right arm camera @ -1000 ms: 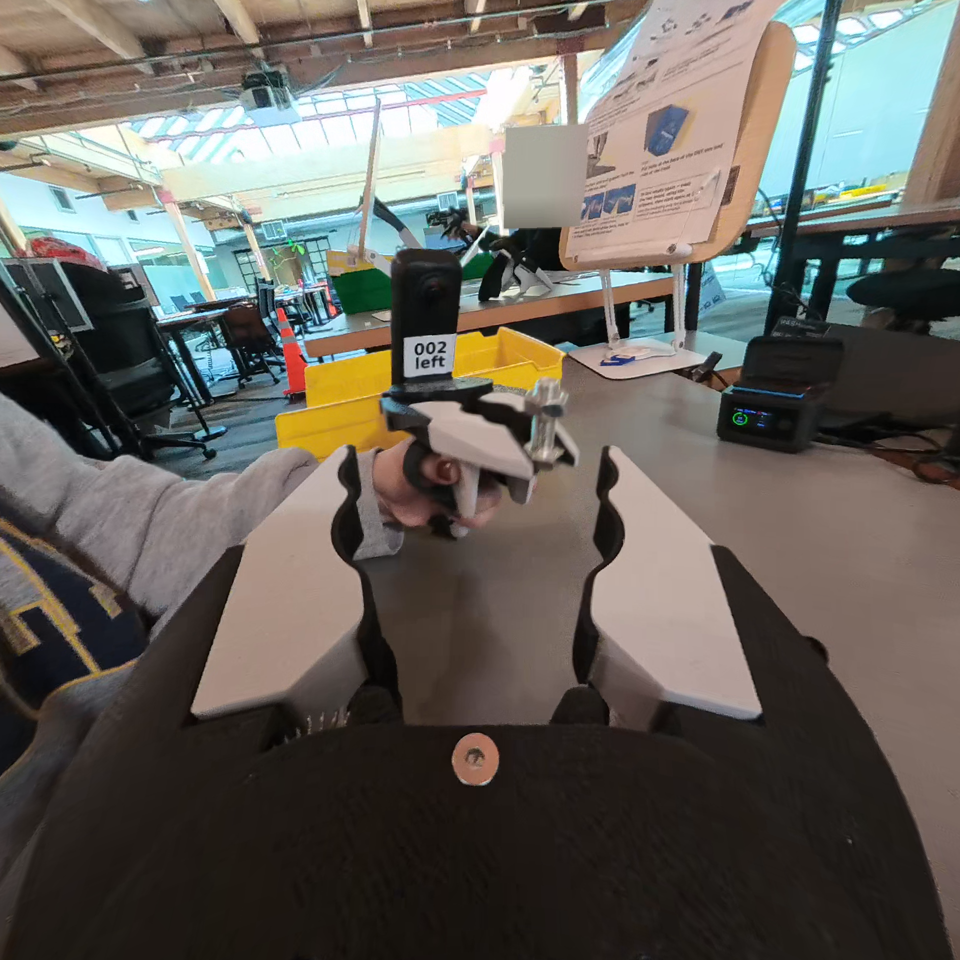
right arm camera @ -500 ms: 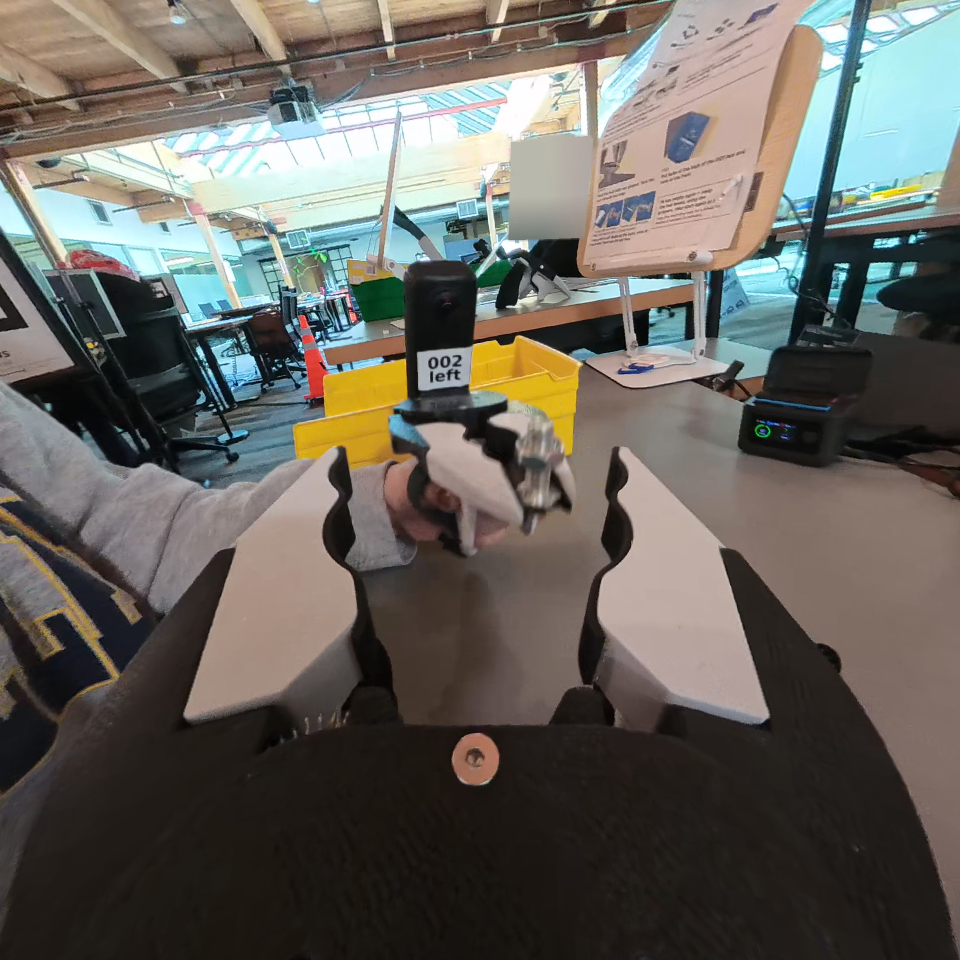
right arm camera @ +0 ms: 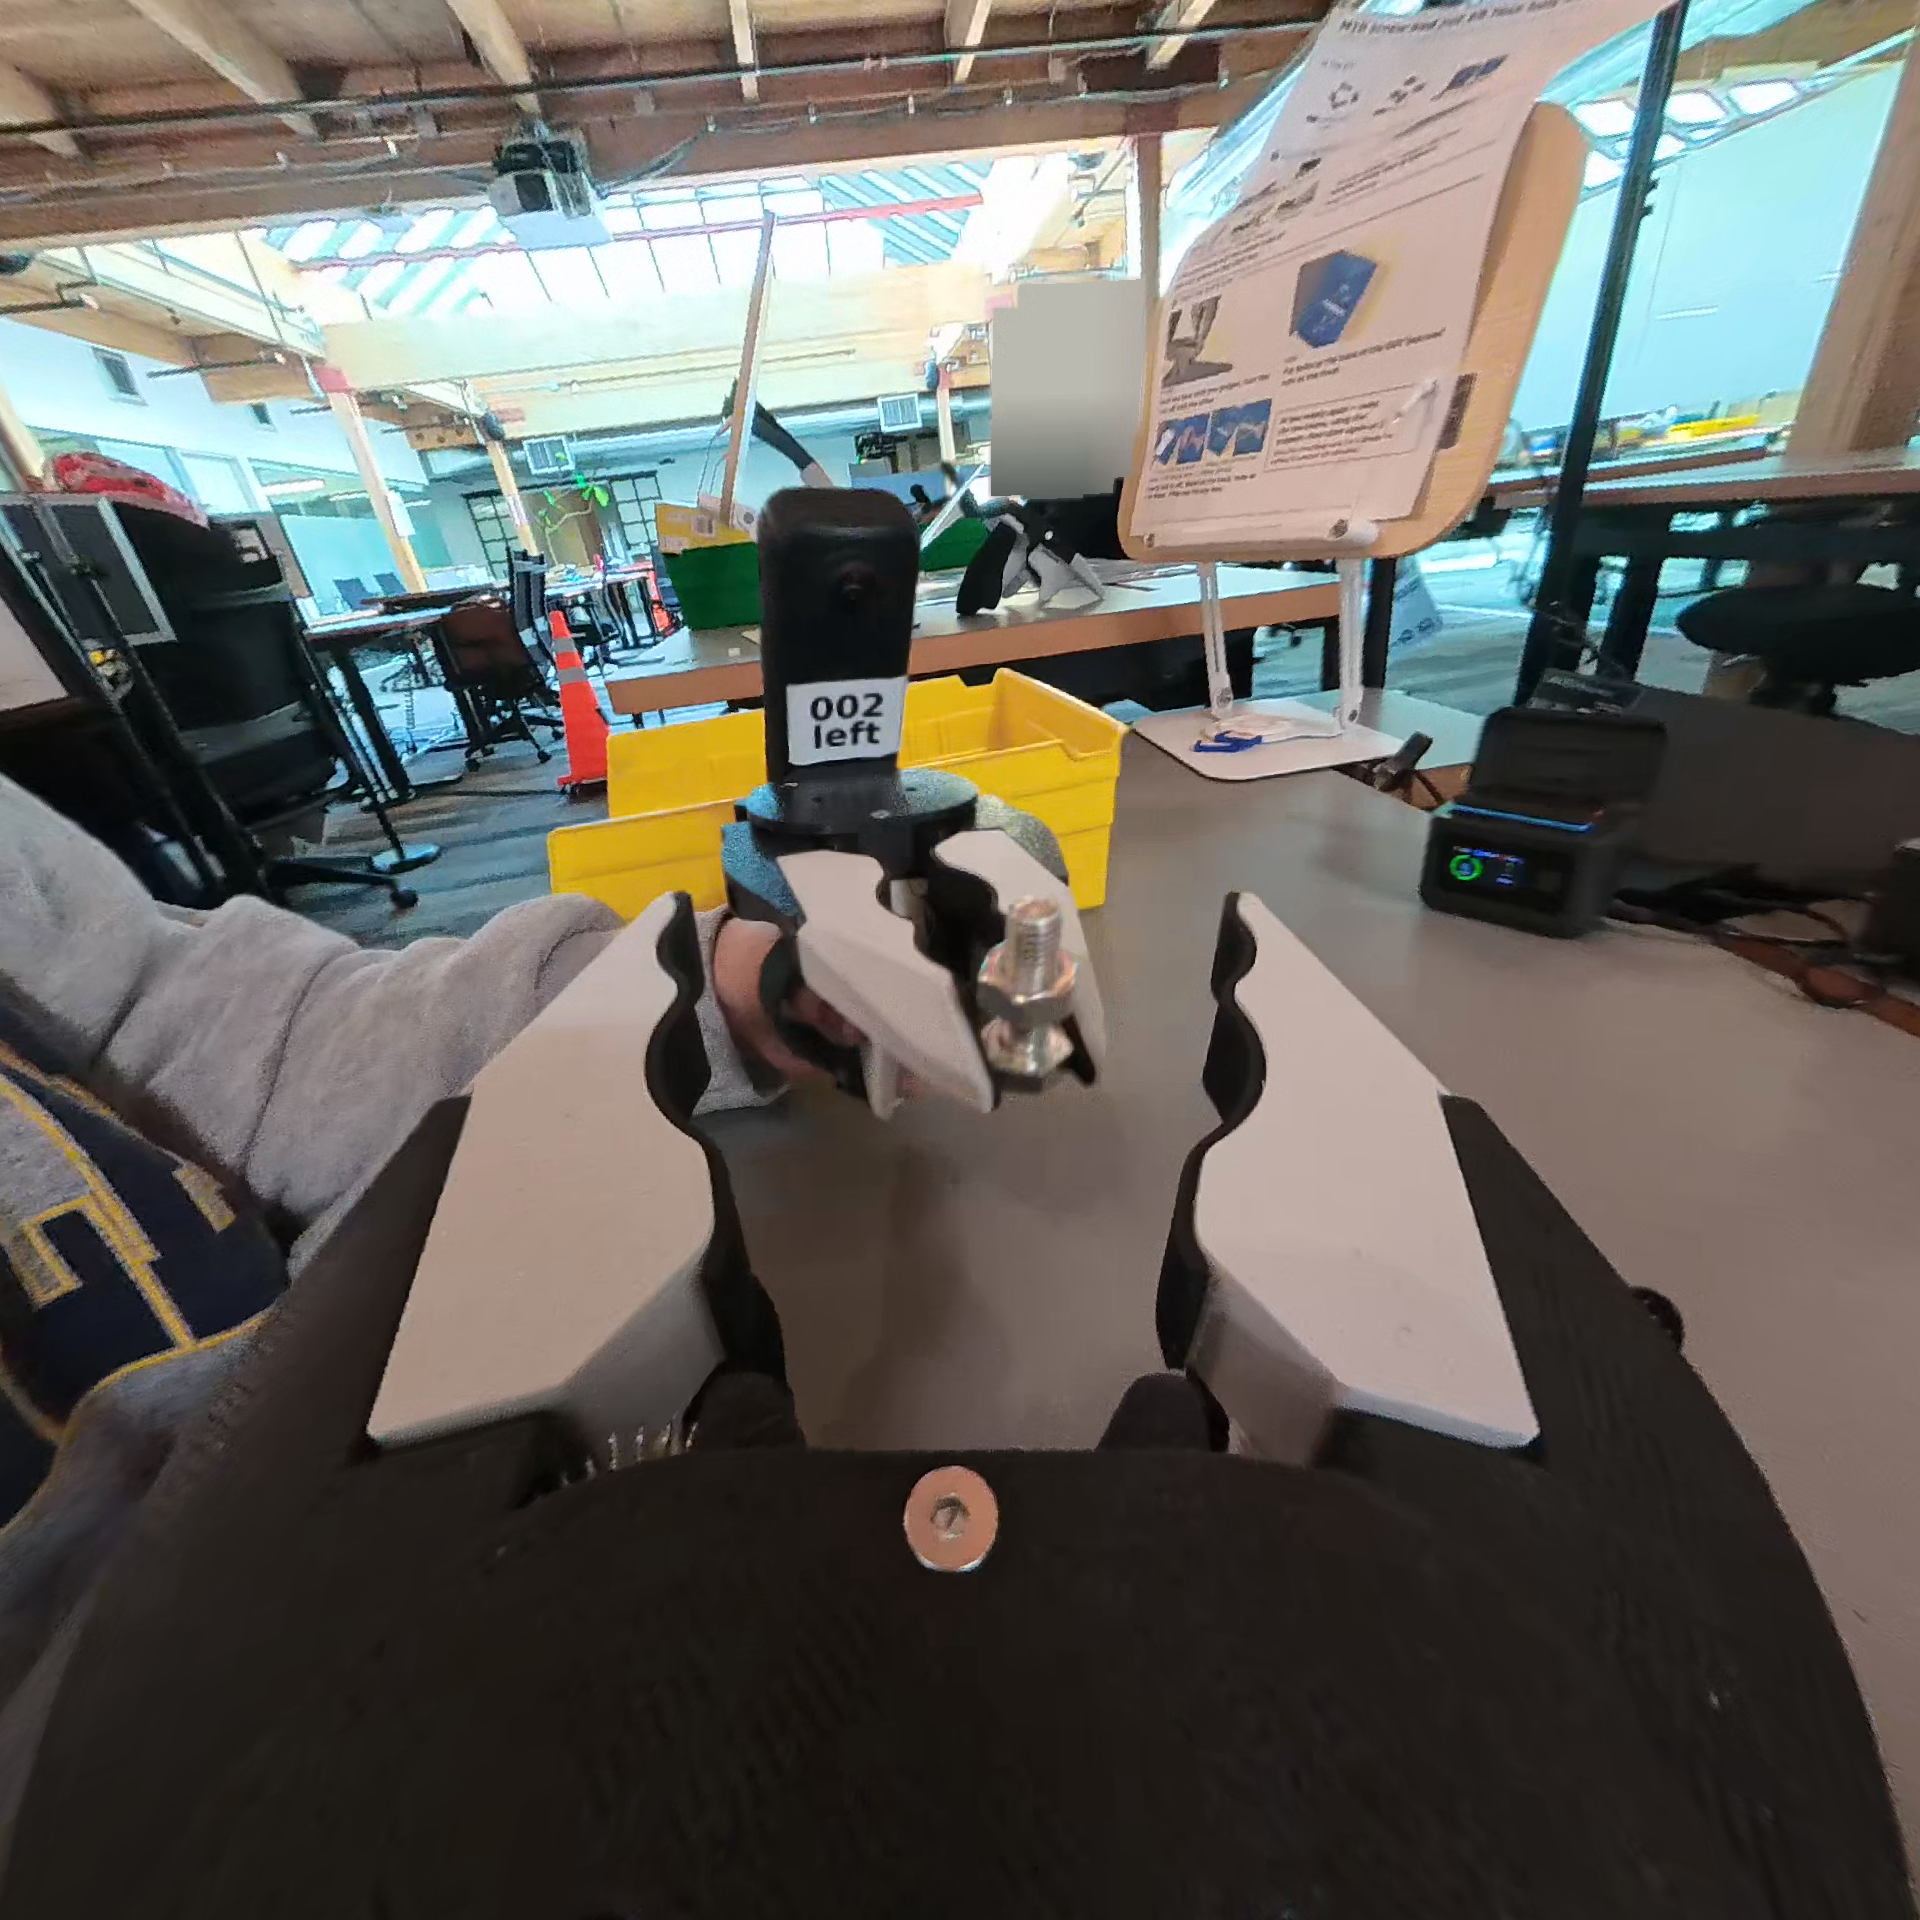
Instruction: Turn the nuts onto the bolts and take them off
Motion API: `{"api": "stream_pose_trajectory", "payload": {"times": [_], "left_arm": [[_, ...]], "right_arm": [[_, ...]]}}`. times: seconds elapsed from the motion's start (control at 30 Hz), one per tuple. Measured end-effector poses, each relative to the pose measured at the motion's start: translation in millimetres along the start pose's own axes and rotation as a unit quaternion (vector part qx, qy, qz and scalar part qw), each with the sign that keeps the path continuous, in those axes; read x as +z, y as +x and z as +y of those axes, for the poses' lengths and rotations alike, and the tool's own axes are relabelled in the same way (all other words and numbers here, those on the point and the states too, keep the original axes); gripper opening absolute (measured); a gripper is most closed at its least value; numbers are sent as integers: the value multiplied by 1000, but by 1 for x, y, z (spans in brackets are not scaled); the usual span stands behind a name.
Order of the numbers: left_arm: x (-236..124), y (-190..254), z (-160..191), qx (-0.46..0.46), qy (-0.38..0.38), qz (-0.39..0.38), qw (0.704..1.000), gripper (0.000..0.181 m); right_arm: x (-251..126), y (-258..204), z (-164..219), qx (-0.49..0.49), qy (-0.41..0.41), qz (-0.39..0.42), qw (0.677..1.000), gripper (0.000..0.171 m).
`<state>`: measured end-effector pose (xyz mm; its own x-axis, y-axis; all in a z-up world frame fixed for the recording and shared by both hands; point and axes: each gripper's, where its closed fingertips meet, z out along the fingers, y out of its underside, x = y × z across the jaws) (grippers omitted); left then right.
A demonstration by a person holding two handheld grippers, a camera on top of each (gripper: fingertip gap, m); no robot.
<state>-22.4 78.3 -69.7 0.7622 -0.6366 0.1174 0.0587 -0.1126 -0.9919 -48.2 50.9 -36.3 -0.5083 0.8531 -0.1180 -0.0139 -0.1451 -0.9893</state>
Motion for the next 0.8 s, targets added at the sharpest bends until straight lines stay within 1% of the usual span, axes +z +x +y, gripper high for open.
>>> {"api": "stream_pose_trajectory", "payload": {"times": [0.1, 0.17, 0.2, 0.23, 0.27, 0.3, 0.33, 0.37, 0.4, 0.43, 0.5, 0.6, 0.63, 0.73, 0.8], "left_arm": [[7, 4, 2, 4, -6, 4, 1000, 16], [-2, -10, 1, 4, 5, -26, 1000, 16], [-11, -21, -1, -5, 13, -51, 999, 16], [-22, -36, -3, -10, 24, -93, 995, 15], [-31, -47, -4, -11, 29, -117, 993, 15], [-34, -50, -3, -8, 26, -120, 992, 15], [-32, -48, -3, 1, 22, -117, 993, 15], [-28, -43, -2, 11, 16, -108, 994, 15], [-21, -36, -1, 22, 11, -95, 995, 15], [-16, -31, 1, 32, 3, -87, 996, 16], [-9, -23, 4, 45, -10, -73, 996, 16], [-8, -17, -1, 53, -1, -61, 997, 16], [-6, -16, -1, 57, -2, -62, 996, 15], [-3, -16, -3, 66, -1, -71, 995, 15], [0, -11, -1, 75, -14, -64, 995, 15]], "right_arm": [[10, -13, 3, 14, -1, -32, 999, 98], [9, -18, 8, 9, -19, -40, 999, 97], [4, -17, 9, 10, -24, -36, 999, 101], [-5, -16, 10, 11, -25, -40, 999, 97], [-12, -14, 7, 20, -16, -43, 999, 70], [-16, -3, 2, 31, -1, -17, 999, 70], [-17, 7, -1, 29, 3, 10, 1000, 65], [-16, 15, -1, 23, -4, 35, 999, 54], [-14, 21, 0, 17, -10, 55, 998, 48], [-11, 23, 0, 11, -16, 61, 998, 41], [-8, 24, 5, 7, -26, 67, 997, 34], [-7, 23, 9, 0, -35, 68, 997, 16], [-8, 23, 9, -4, -36, 69, 997, 12], [-9, 23, 6, -10, -35, 73, 997, 12], [-8, 19, 7, -17, -37, 72, 997, 12]]}}
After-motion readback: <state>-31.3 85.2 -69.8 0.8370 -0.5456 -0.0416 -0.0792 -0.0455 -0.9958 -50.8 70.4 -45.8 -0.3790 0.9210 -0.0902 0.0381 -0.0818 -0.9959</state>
